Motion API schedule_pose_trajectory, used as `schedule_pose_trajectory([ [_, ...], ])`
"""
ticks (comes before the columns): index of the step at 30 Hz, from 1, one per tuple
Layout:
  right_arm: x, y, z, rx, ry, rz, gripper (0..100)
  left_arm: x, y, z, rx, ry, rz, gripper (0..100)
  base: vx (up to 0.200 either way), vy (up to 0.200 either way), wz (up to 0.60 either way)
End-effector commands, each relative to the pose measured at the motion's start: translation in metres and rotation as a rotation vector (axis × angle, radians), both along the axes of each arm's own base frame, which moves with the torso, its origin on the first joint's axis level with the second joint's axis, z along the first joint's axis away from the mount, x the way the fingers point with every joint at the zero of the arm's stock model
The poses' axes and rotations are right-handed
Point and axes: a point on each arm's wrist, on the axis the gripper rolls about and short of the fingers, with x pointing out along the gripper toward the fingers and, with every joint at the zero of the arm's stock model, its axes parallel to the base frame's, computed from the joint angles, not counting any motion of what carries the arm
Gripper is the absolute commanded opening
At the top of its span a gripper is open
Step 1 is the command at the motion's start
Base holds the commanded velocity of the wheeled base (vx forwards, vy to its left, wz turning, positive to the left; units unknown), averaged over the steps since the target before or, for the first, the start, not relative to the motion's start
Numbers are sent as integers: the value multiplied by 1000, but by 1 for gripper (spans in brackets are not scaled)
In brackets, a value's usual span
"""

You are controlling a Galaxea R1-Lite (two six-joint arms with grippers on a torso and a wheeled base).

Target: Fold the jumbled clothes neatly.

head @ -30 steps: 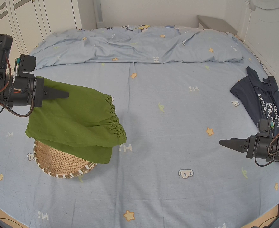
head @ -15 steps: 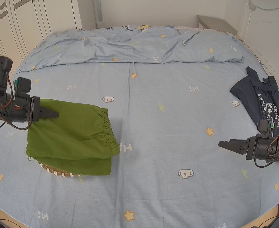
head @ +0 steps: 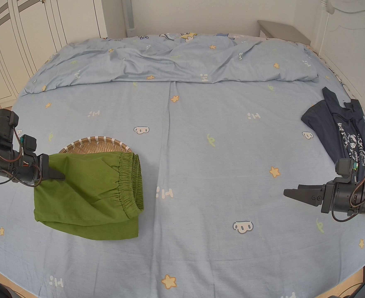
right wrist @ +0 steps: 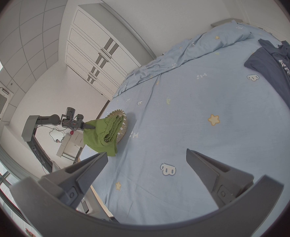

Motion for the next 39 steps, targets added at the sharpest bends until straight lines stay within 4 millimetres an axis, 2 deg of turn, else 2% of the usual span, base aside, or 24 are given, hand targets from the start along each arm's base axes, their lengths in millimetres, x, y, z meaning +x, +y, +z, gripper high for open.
schedule_pose_trajectory([
  [1, -3, 3, 2, 1, -7, 14, 100, 42, 8, -40, -5, 56, 16, 0, 0, 0, 0],
  [2, -3, 3, 2, 1, -7, 14, 100, 42, 8, -40, -5, 56, 16, 0, 0, 0, 0],
  [3, -3, 3, 2, 1, -4, 17, 100, 54, 9, -43, -10, 44, 25, 0, 0, 0, 0],
  [5, -4, 3, 2, 0, -4, 19, 100, 64, 7, -42, -24, 35, 29, 0, 0, 0, 0],
  [8, -4, 4, 2, 1, -6, 22, 100, 74, 6, -42, -41, 30, 42, 0, 0, 0, 0],
  [15, -4, 4, 2, 0, -3, 23, 100, 84, -1, -54, -46, 28, 27, 0, 0, 0, 0],
  [19, -5, 5, 1, 0, -1, 26, 100, 91, -14, -65, -66, 54, 16, 0, 0, 0, 0],
  [27, -6, 5, 2, -2, -6, 24, 100, 92, -20, -65, -27, 58, 44, 0, 0, 0, 0],
  [28, -6, 5, 2, -3, -6, 23, 100, 92, -21, -65, -27, 59, 42, 100, 0, 0, 0],
  [35, -6, 5, 3, -3, -8, 21, 100, 90, -23, -56, -42, 46, 54, 100, 0, 0, 0],
  [39, -6, 5, 2, -4, -7, 20, 100, 77, -23, -28, -49, -21, 67, 100, 0, 0, 0],
])
